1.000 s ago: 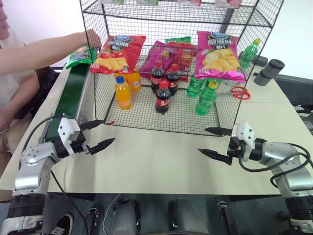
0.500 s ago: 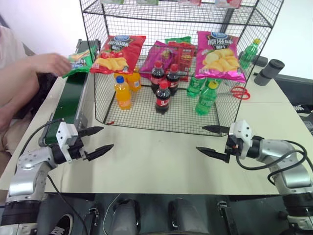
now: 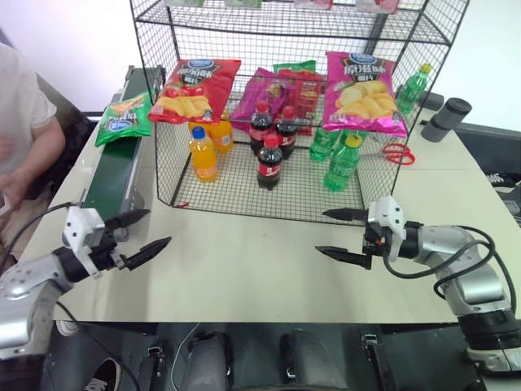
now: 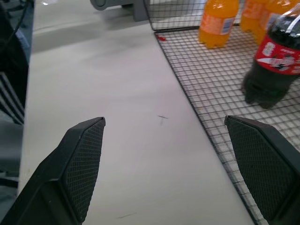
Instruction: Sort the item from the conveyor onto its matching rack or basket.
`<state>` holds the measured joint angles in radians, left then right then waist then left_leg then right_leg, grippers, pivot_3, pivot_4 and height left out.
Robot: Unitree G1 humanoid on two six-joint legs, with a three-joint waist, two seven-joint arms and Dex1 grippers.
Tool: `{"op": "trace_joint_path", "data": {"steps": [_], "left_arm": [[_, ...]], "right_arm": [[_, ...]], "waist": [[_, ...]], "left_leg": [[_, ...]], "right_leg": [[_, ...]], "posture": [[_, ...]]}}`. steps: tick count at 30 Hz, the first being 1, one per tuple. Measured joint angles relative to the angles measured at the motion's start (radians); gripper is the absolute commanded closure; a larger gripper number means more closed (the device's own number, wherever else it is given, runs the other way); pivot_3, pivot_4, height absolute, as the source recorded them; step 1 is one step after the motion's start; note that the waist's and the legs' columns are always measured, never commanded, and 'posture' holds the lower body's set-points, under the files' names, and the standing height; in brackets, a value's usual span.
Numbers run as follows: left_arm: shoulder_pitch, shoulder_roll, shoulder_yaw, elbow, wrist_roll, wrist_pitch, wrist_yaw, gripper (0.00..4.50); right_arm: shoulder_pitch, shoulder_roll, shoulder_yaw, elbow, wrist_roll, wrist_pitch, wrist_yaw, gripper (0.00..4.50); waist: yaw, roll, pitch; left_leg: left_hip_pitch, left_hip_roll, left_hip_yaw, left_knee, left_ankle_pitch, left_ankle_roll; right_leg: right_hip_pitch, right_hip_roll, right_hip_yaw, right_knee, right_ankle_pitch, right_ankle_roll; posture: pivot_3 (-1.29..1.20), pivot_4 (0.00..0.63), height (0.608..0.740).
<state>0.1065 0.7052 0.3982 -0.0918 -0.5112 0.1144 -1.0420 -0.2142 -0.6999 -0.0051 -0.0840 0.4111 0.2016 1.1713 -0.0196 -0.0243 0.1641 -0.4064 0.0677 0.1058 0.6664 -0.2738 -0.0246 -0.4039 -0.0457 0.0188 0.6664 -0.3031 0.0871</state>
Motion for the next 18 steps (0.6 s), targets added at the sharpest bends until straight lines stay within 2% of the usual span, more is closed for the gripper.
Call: {"op": "trace_joint_path", "data": {"steps": [5, 9, 14, 18], "left_arm": [[0.080, 0.005, 0.027, -0.004, 0.120, -0.179, 0.023, 0.00], [0.084, 0.062, 0.042, 0.057, 0.277, -0.392, 0.071, 0.00], [0.119, 0.130, 0.068, 0.164, 0.504, -0.737, 0.182, 0.00], [0.162, 0.152, 0.122, 0.229, 0.607, -0.848, 0.287, 0.00]], "right_arm": [[-0.032, 0.033, 0.041, -0.065, 0.036, 0.062, 0.004, 0.23], [-0.057, 0.092, 0.091, -0.106, 0.065, 0.107, 0.002, 0.23], [-0.139, 0.154, 0.150, -0.063, 0.060, 0.120, -0.006, 0.23], [-0.163, 0.180, 0.158, -0.013, 0.043, 0.117, -0.018, 0.23]], "waist": [[0.005, 0.000, 0.000], [0.007, 0.000, 0.000], [0.000, -0.001, 0.000], [0.005, -0.001, 0.000]], "left_leg": [[0.000, 0.000, 0.000, 0.000, 0.000, 0.000], [0.000, 0.000, 0.000, 0.000, 0.000, 0.000], [0.000, 0.001, 0.002, -0.001, 0.000, 0.001], [-0.001, 0.001, 0.003, -0.001, 0.000, 0.001]], "right_leg": [[0.000, -0.001, 0.000, 0.000, 0.000, 0.000], [0.000, -0.002, -0.001, 0.000, 0.000, -0.001], [-0.001, -0.002, 0.000, -0.001, 0.000, -0.001], [-0.002, -0.002, -0.001, -0.001, 0.000, -0.001]], "posture": [[0.00, 0.150, 0.740], [0.00, 0.150, 0.740], [0.00, 0.150, 0.740], [0.00, 0.150, 0.740]]}}
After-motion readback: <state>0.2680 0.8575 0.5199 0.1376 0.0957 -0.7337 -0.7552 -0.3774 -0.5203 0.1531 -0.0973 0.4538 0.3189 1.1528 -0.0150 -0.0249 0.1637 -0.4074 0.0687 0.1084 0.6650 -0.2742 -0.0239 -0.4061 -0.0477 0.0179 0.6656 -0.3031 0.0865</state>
